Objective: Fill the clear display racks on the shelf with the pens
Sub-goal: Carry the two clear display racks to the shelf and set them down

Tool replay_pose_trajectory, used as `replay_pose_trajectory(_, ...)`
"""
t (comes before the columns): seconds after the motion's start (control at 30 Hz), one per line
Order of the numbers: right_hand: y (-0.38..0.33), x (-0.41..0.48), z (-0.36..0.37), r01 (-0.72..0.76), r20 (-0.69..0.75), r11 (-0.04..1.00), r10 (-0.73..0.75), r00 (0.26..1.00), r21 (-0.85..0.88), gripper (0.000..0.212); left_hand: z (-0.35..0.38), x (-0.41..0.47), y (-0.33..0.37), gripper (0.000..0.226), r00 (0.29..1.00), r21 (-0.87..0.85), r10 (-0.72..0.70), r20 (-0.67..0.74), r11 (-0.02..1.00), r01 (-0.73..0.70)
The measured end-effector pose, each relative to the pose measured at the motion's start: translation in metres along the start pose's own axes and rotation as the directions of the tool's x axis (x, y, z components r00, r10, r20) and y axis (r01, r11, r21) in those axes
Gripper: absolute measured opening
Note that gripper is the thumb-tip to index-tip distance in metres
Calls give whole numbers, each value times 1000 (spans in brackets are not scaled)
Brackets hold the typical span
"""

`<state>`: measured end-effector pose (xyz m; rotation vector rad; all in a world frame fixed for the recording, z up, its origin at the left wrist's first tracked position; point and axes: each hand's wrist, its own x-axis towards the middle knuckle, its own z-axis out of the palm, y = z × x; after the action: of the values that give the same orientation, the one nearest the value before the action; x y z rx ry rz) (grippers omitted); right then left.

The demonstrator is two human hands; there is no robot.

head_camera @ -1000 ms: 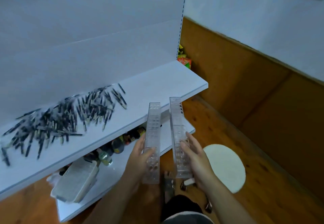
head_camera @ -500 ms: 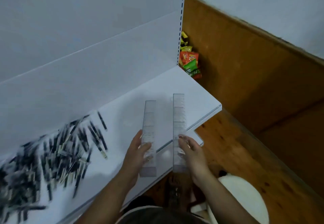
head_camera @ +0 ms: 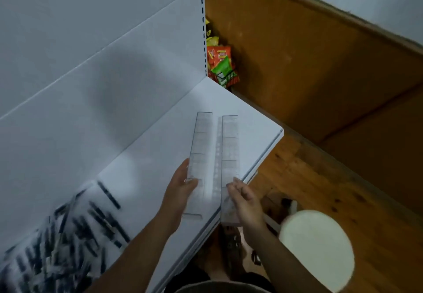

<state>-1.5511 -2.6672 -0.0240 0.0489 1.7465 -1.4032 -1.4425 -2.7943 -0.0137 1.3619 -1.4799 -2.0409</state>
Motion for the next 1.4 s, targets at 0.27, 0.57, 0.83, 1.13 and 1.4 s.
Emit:
replay_pose_trajectory(0.27, 8, 15, 37, 109, -203, 994, -105, 974, 8, 12, -27, 38, -15, 57, 989, 88, 36, 140, 995, -49)
replay_pose_trajectory(0.57, 15, 21, 62, 157, -321, 983, -180, 930, -96, 10, -41, 65, -27, 60, 980, 117, 29, 197, 992, -53)
replay_pose_trajectory(0.83, 4, 28, 83, 82, -380, 986, -22, 925, 142, 20, -46, 97, -15, 60, 973, 122, 56, 223, 989, -85)
replay_pose_trajectory(1.13, -3, 39, 103, 77, -413, 969, 28, 910, 235, 15, -51, 147, 5, 61, 958, 122, 50, 281, 989, -88)
replay_pose_trajectory(1.4, 0, 47, 123, 118, -476, 958, 22, 879, 262, 14, -59, 157, 11, 60, 938, 165, 39, 345, 981, -102)
